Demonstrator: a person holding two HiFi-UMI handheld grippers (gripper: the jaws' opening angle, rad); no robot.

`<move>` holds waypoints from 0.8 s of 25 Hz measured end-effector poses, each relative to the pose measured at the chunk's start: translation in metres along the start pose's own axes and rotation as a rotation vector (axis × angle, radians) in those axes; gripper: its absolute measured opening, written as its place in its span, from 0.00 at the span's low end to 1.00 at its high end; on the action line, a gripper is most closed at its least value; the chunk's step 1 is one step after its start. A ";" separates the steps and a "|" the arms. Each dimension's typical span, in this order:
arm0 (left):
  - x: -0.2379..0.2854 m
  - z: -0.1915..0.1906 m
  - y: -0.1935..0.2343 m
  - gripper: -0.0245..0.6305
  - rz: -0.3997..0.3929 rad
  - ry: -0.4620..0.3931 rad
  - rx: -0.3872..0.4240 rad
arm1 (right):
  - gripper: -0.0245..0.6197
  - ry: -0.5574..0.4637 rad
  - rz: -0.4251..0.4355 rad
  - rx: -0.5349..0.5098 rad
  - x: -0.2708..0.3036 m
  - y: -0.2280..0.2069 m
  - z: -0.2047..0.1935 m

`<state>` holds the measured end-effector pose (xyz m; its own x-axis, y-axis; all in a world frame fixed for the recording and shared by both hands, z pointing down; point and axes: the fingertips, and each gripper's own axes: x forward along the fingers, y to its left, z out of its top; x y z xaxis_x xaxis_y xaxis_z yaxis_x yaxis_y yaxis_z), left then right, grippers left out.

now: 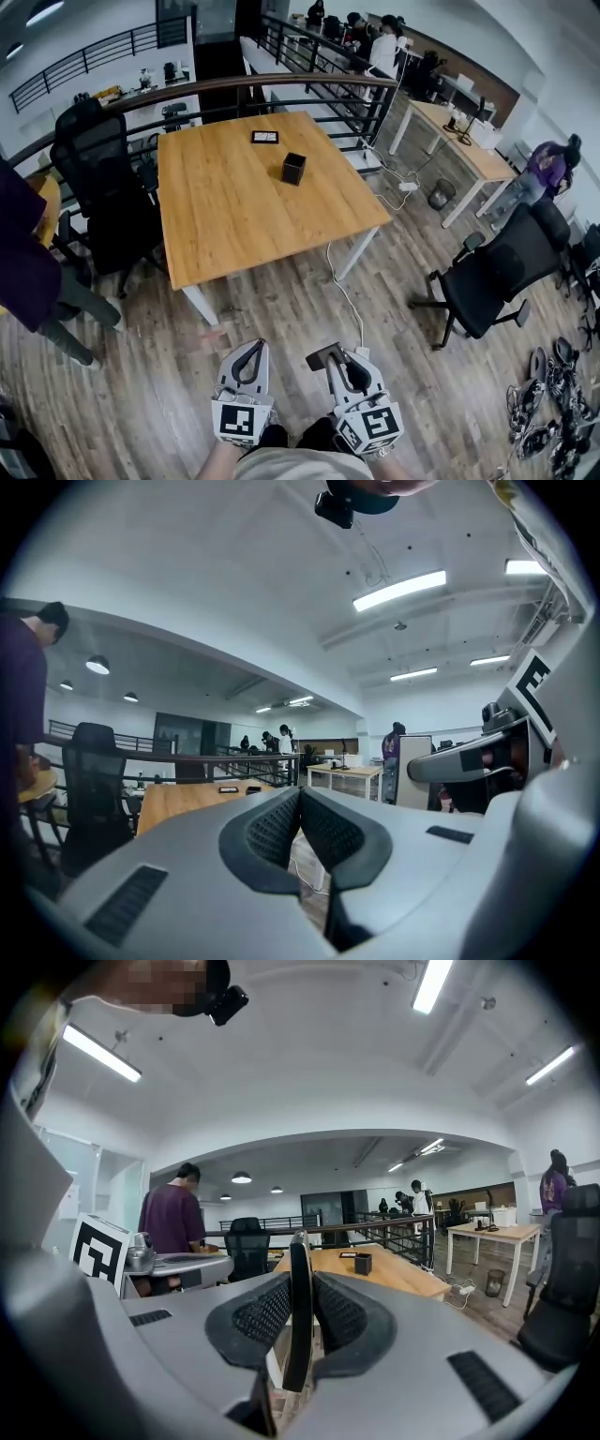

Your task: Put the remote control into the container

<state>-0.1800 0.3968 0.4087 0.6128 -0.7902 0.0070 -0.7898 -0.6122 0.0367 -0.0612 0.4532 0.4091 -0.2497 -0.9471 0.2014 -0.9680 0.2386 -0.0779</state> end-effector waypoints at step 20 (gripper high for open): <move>0.088 -0.023 0.044 0.06 0.046 0.048 -0.012 | 0.17 0.036 0.084 -0.022 0.114 -0.048 0.010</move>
<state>-0.1599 0.3007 0.4341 0.5768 -0.8149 0.0569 -0.8169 -0.5749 0.0473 -0.0430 0.3321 0.4259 -0.3302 -0.9154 0.2304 -0.9439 0.3216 -0.0750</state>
